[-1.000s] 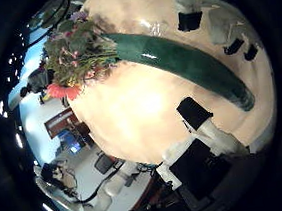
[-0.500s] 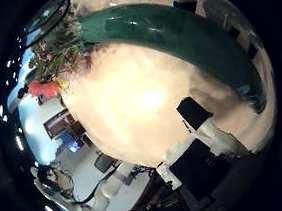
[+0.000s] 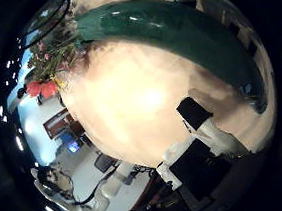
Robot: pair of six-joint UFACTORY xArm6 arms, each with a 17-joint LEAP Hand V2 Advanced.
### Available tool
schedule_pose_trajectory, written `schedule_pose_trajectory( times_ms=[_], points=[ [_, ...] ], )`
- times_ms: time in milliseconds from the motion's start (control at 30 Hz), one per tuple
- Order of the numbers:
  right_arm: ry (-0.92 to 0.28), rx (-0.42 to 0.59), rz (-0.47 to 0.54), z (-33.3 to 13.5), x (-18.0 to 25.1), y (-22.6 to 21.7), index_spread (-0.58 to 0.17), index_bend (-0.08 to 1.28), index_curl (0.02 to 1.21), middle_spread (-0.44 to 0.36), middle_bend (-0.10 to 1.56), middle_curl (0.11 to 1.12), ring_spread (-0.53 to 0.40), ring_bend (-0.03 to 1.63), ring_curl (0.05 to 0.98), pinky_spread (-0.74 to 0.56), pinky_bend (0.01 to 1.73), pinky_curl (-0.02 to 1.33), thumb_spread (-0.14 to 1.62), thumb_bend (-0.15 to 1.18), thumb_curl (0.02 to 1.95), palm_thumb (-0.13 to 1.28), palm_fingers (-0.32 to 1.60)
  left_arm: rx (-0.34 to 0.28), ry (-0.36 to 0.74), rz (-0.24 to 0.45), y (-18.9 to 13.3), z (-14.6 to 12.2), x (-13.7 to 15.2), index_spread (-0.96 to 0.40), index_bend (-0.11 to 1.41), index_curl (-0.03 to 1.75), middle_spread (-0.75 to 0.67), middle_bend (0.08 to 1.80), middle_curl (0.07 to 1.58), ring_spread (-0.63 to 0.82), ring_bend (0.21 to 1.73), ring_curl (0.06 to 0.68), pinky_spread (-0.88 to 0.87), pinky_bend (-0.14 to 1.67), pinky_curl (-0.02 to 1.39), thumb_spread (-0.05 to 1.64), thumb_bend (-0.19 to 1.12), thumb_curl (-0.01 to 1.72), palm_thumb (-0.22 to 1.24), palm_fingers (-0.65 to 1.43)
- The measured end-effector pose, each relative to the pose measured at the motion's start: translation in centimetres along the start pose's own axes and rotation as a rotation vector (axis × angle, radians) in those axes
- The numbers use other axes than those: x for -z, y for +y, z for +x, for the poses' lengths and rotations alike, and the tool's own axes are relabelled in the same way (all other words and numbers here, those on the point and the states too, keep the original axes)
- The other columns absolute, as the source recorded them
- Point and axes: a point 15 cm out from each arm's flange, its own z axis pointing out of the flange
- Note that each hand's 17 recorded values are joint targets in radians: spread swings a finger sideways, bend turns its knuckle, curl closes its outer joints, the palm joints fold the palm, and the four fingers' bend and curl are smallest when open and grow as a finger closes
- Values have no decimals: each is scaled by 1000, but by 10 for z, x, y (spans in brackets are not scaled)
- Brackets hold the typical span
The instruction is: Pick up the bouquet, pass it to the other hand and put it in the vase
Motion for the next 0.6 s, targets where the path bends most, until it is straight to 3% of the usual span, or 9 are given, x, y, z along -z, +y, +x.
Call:
schedule_pose_trajectory(
  times_ms=[200, 367, 433, 500, 600],
  points=[
    [2, 5, -13, -2, -5, 0, -274, 229, 505, -153, 576, 574, -273, 954, 418, -143, 705, 153, 946, -25, 483, 836, 565, 0, 2, 0, 0, 1, -1, -79, 181, 388, 103, 283, 407, 186, 769, 150, 302, 638, -3, 1179, -19, 287, 275, 317],
    [12, 12, -17, -2, -7, -1, -368, 270, 533, -222, 647, 619, -313, 1021, 439, -337, 861, 166, 938, -20, 488, 860, 945, 2, 8, -6, 0, 1, -3, -76, 181, 388, 103, 283, 407, 186, 769, 151, 302, 638, -3, 1180, -18, 286, 274, 317],
    [37, 24, -21, 2, -7, 0, -393, 297, 553, -236, 640, 627, -316, 1013, 445, -387, 905, 181, 935, -20, 490, 865, 993, 2, 7, -5, 0, 1, -3, -76, 180, 387, 103, 283, 407, 187, 773, 150, 302, 637, -3, 1180, -18, 286, 274, 318],
    [61, 33, -21, 7, -6, 0, -420, 371, 599, -249, 691, 651, -306, 1027, 461, -451, 964, 212, 930, -20, 495, 873, 1203, 2, 8, -6, 0, 0, -3, -76, 180, 387, 103, 283, 407, 187, 774, 149, 302, 637, -3, 1180, -18, 286, 274, 318],
    [67, 38, -15, 8, -4, -1, -428, 541, 670, -237, 784, 684, -282, 1042, 480, -474, 1006, 251, 922, -21, 498, 886, 1342, 4, 8, -6, -1, 0, -4, -76, 180, 387, 103, 283, 407, 188, 775, 148, 302, 637, -3, 1180, -18, 286, 274, 318]
  ],
)
